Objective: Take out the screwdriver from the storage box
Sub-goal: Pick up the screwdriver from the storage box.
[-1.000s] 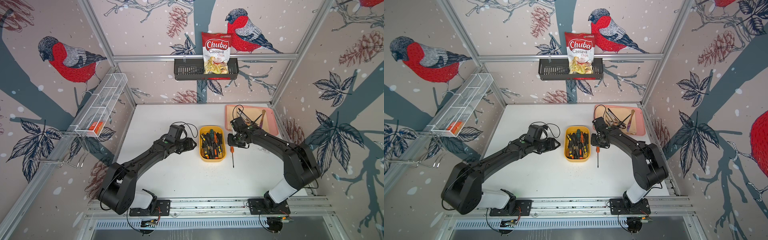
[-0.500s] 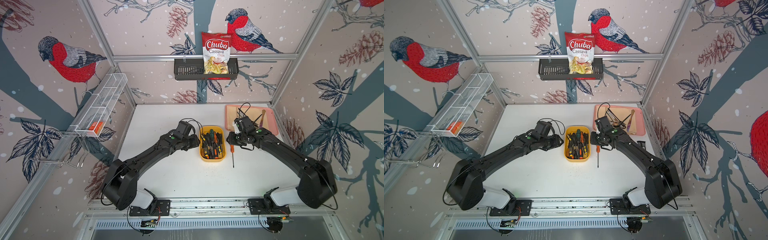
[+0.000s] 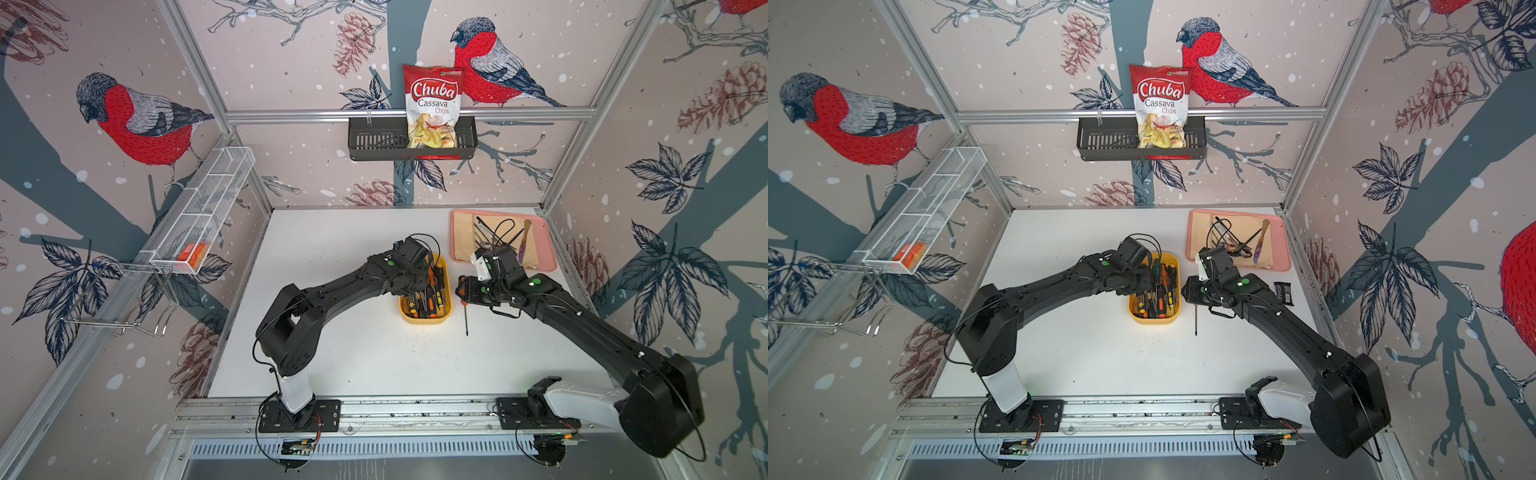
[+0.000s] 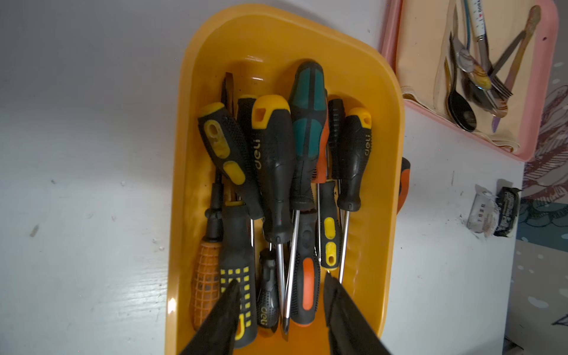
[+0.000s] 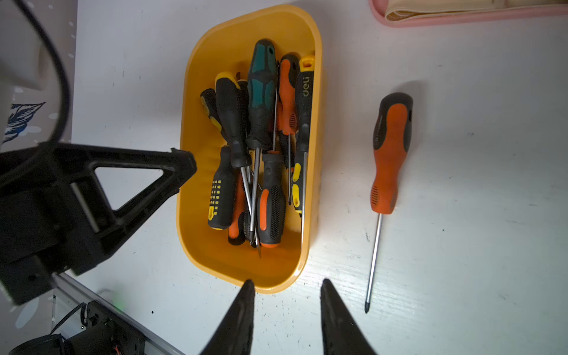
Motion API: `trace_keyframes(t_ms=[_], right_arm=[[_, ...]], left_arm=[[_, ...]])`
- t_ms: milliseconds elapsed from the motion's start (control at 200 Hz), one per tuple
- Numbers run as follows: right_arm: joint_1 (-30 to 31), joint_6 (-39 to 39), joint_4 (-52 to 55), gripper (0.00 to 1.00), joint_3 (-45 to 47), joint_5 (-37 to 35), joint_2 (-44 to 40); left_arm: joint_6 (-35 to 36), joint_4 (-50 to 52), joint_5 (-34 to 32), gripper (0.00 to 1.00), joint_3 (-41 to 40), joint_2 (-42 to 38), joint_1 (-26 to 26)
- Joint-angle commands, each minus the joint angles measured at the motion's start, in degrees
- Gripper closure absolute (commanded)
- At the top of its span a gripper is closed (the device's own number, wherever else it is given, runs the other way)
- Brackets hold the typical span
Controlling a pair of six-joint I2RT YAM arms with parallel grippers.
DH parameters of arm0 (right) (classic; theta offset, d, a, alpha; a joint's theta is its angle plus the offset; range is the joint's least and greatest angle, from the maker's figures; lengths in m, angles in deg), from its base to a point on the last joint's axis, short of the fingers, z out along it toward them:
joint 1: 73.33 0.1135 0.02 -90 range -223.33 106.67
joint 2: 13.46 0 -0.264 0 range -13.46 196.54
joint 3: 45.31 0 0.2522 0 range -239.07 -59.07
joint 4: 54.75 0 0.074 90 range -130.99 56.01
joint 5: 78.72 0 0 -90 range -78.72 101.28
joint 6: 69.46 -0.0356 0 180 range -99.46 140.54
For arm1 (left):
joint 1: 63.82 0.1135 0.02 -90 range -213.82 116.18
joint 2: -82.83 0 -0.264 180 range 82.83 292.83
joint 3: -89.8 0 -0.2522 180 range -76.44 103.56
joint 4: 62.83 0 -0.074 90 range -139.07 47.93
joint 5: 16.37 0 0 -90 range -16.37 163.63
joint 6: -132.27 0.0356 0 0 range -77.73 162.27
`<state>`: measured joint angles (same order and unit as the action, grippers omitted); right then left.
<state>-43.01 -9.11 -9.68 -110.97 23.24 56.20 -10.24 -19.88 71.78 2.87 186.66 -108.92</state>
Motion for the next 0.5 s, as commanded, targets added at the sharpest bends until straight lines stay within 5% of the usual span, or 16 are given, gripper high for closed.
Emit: trace_keyframes(t_ms=[0, 495], right_arm=[[-0.1, 1.6, -2.2, 0.63, 0.5, 0.7, -0.4], [-2.0, 1.1, -3.2, 0.63, 0.7, 1.6, 1.3]], left_arm=[[-0.6, 3.5, -3.3, 0.53, 3.7, 3.2, -0.4], [1.4, 7.4, -5.2, 0.62, 12.9, 13.7, 0.2]])
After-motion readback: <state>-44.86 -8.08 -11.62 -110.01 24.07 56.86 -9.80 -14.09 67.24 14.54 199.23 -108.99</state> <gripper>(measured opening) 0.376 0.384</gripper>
